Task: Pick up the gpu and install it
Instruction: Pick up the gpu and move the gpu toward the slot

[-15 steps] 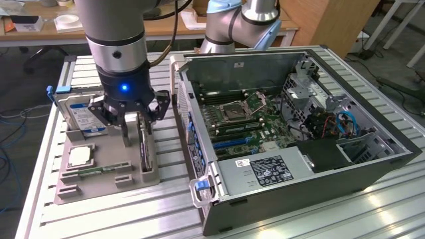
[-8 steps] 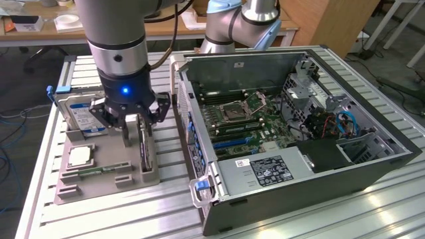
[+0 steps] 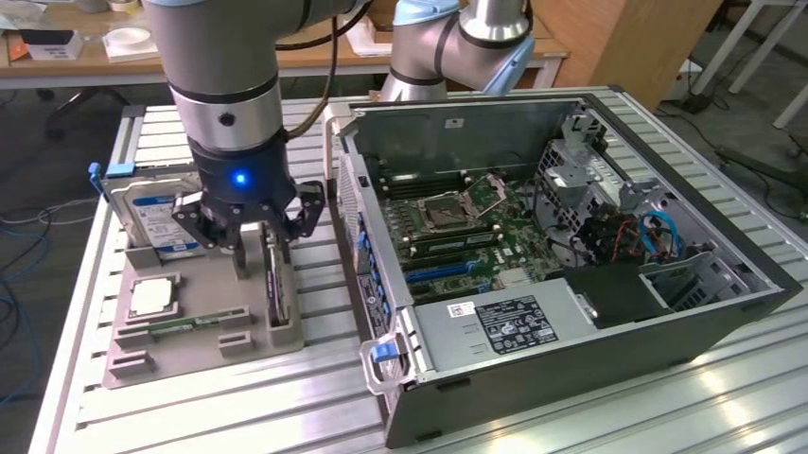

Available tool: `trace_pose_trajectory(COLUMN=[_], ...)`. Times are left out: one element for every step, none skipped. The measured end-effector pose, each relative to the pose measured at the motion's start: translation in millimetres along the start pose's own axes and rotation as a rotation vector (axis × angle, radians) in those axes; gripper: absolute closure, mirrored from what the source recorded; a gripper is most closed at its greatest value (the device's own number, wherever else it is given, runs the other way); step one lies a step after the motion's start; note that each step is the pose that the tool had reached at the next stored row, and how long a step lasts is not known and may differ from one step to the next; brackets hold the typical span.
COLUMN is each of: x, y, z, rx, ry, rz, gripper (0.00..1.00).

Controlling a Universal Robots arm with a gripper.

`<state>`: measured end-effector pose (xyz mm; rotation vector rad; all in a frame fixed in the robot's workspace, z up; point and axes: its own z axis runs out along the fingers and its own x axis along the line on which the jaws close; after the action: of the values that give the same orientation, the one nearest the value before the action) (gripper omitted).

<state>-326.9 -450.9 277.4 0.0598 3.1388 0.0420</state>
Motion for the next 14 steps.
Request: trace_pose_trajectory(x=[0.0,0.0,-0.1,-0.1,-0.1,-0.1,-0.1,-0.1,-0.2,-0.2,-0.2,-0.2,-0.3,-0.3], y=[-0.1,-0.3,-0.5,-0.6,-0.7,-0.9,-1.1,-1.1,-1.2,-1.3,-1.4,-1.5,-1.6,-1.8], z=[0.7,1.4,2.1,2.8,3.5,4.2,4.9,5.6,6.4,7.2,8.0,8.8,9.6,11.3], rx=[0.0005,0.0011,0.0015,0.0018,0.0024,0.0028,0.0032,0.0039,0.0047,0.0052,0.0058,0.0065,0.0072,0.0092], ry=[0.0,0.0,0.0,0.0,-0.0001,-0.0001,-0.0001,-0.0001,-0.0001,-0.0002,-0.0002,-0.0002,-0.0002,-0.0003], rz=[0.0,0.0,0.0,0.0,0.0,0.0,0.0,0.0,0.0,0.0,0.0,0.0,0.0,0.0], gripper=[0.47,0.47,0.47,0.47,0.47,0.47,0.47,0.47,0.47,0.47,0.47,0.47,0.47,0.47])
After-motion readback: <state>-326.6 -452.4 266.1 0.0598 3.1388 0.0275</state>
